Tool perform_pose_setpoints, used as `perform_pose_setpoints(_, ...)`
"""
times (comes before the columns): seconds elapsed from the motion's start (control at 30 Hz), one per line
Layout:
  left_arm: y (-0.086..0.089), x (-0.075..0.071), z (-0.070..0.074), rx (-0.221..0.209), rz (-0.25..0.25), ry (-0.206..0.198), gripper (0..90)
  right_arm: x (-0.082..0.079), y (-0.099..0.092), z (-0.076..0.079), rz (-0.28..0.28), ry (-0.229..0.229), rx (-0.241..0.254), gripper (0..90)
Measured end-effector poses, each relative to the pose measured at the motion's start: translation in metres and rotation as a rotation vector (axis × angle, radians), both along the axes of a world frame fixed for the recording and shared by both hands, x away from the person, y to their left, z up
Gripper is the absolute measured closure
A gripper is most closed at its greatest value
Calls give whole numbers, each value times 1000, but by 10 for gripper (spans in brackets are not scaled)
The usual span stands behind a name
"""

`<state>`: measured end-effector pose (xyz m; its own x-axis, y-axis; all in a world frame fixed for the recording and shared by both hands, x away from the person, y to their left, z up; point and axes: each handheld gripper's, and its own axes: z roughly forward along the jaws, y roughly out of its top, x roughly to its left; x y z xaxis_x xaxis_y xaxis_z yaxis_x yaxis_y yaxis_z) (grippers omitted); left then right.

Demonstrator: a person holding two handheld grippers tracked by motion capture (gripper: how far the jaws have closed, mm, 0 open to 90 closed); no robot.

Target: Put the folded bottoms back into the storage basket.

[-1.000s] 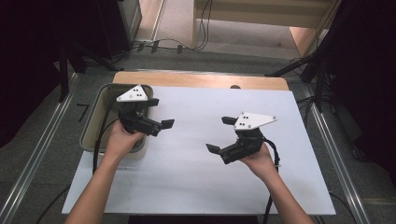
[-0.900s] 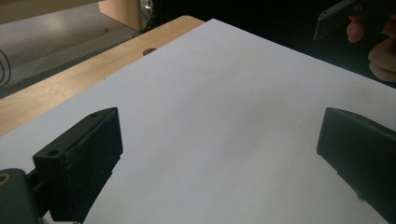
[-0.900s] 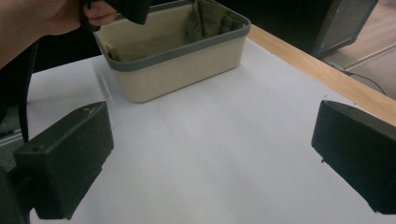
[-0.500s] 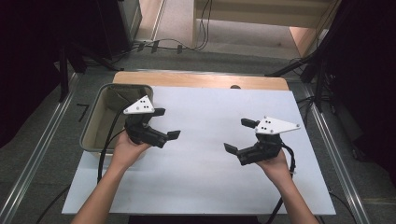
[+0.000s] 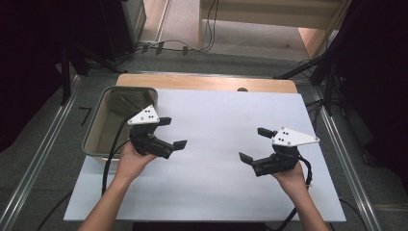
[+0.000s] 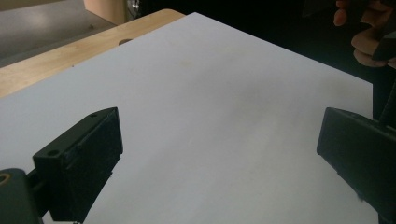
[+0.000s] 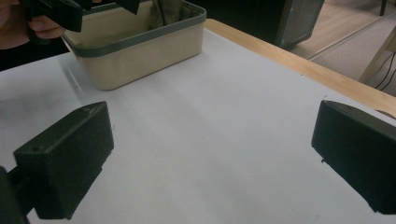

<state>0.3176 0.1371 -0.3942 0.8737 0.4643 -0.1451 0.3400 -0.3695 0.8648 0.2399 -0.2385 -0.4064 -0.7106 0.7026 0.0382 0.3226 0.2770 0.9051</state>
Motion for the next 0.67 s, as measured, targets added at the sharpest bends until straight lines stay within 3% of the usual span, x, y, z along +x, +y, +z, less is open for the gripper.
perform_pose_setpoints(0.67,4,-5,-3,14,-9,-27,10,-3,-4,-6,-12,-8,-33,0)
